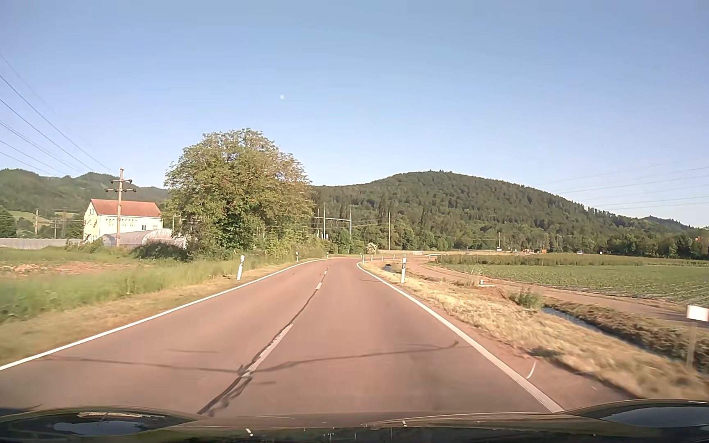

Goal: Follow the waypoints while adhering to traffic rules and regulations

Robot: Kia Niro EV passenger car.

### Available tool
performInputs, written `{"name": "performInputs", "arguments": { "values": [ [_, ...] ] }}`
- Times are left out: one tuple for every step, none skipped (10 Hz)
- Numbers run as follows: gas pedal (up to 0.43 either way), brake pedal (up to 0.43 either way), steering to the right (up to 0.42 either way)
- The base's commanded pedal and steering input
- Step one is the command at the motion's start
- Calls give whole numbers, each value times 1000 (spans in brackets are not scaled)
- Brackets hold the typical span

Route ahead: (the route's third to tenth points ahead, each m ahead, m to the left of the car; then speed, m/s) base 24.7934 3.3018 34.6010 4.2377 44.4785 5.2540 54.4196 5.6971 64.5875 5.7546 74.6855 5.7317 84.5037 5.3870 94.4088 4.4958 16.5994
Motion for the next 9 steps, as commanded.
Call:
{"name": "performInputs", "arguments": {
  "values": [
    [169,0,-22],
    [169,0,-21],
    [169,0,-19],
    [169,0,-18],
    [169,0,-15],
    [169,0,-13],
    [169,0,-11],
    [169,0,-11],
    [169,0,-11]
  ]
}}
